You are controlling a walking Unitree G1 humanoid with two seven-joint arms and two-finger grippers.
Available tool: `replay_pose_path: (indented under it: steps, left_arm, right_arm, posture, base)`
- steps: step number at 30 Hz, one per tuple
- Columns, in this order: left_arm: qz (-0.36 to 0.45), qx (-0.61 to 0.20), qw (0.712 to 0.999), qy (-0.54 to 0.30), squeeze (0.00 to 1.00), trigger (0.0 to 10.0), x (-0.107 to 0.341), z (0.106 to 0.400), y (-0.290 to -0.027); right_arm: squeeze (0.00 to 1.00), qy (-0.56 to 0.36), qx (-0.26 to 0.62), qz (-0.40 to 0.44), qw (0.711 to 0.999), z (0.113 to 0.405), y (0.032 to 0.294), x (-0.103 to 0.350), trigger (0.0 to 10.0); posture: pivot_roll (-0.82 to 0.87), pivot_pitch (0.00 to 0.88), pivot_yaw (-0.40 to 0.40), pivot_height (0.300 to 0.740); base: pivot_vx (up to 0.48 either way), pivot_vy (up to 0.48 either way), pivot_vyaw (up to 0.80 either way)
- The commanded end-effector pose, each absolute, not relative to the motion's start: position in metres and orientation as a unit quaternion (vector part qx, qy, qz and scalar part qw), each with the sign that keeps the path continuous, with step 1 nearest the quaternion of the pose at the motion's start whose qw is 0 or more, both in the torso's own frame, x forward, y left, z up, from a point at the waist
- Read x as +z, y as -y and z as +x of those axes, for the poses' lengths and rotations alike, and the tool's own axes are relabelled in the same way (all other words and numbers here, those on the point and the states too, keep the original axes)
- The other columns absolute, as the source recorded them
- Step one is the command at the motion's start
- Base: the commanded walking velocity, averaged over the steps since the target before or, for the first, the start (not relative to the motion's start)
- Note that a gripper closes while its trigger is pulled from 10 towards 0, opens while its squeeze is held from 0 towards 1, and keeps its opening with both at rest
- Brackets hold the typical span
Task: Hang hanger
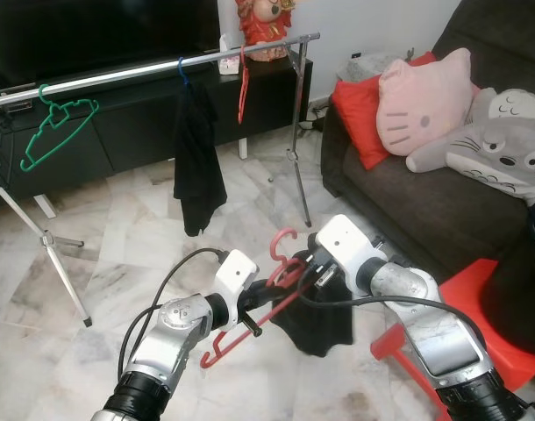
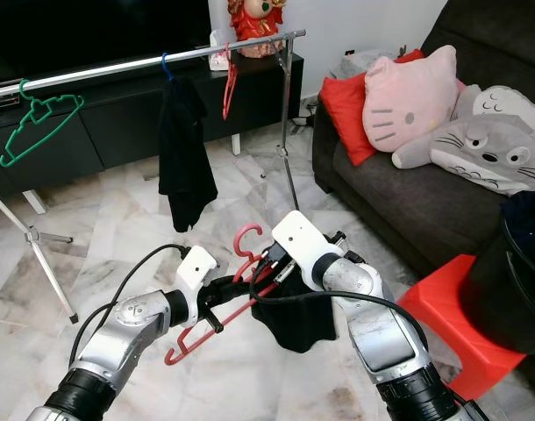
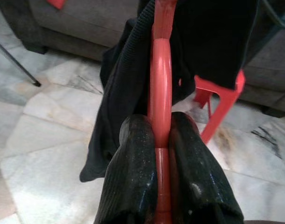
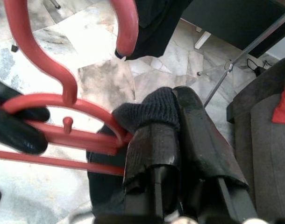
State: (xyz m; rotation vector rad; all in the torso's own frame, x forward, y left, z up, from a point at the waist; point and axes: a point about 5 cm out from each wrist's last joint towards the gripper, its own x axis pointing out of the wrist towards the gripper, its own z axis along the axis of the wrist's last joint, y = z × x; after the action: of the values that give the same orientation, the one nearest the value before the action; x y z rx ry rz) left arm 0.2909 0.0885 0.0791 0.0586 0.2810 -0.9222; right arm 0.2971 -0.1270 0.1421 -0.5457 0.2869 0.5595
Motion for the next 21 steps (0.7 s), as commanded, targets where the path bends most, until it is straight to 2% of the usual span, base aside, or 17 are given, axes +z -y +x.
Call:
replay_pose_path:
  steps: [1,5,7,9,12,21]
  left_arm:
    - [0.052,-0.437,0.889,-0.129,0.0,10.0,0.082,0.294,-0.09]
    - [0.081,-0.425,0.891,-0.142,0.0,10.0,0.076,0.296,-0.092]
    - [0.069,-0.436,0.886,-0.141,0.0,10.0,0.076,0.295,-0.089]
    - [0.012,-0.497,0.857,-0.14,0.0,10.0,0.083,0.283,-0.081]
    - [-0.012,-0.523,0.842,-0.135,0.0,10.0,0.089,0.277,-0.082]
    - [-0.045,-0.537,0.833,-0.126,0.0,10.0,0.096,0.274,-0.086]
  right_arm:
    - [0.0,-0.113,0.287,-0.256,0.916,0.296,0.117,0.156,10.0]
    - [0.0,-0.107,0.295,-0.245,0.917,0.295,0.112,0.159,10.0]
    - [0.0,-0.103,0.304,-0.239,0.917,0.294,0.108,0.16,10.0]
    - [0.0,-0.104,0.308,-0.247,0.913,0.292,0.109,0.161,10.0]
    - [0.0,-0.114,0.297,-0.266,0.91,0.293,0.118,0.157,10.0]
    - [0.0,-0.119,0.305,-0.286,0.9,0.293,0.123,0.156,10.0]
  posture:
    - [-0.14,0.0,-0.021,0.74]
    - [-0.14,0.0,-0.022,0.74]
    - [-0.14,0.0,-0.022,0.74]
    - [-0.14,0.0,-0.022,0.74]
    - [-0.14,0.0,-0.024,0.74]
    - [-0.14,0.0,-0.025,0.74]
  base:
    - [0.0,0.0,0.0]
    - [0.0,0.0,0.0]
    - [0.0,0.0,0.0]
    - [0.0,0.0,0.0]
    - [0.0,0.0,0.0]
    - [0.0,0.0,0.0]
